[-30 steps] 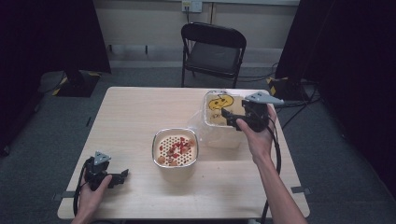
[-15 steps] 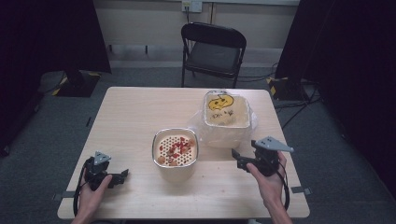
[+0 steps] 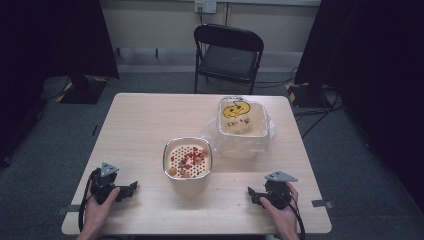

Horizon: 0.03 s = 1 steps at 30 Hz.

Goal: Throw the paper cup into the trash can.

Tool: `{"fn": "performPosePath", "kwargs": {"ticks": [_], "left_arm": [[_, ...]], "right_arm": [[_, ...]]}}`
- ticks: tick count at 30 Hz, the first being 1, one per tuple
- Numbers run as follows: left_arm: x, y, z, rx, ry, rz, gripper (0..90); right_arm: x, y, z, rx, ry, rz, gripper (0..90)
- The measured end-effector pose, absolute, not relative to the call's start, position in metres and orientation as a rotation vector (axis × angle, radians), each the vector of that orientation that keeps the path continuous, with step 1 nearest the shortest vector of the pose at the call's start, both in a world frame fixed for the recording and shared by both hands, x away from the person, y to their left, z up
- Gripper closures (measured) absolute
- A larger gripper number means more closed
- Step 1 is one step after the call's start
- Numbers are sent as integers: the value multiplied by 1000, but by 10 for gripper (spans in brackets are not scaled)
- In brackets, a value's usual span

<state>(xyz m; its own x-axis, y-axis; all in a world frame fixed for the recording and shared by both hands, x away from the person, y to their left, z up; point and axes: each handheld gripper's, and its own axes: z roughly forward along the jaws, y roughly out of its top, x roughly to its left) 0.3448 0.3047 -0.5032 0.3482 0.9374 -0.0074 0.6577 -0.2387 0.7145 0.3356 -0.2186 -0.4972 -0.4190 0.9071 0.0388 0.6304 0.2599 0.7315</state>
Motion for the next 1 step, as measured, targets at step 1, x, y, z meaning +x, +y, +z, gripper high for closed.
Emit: {"fn": "performPosePath", "kwargs": {"ticks": [1], "left_arm": [[345, 305, -503, 1986, 1387, 573, 0]], "right_arm": [[335, -218, -498, 1375, 2152, 941, 156]]}}
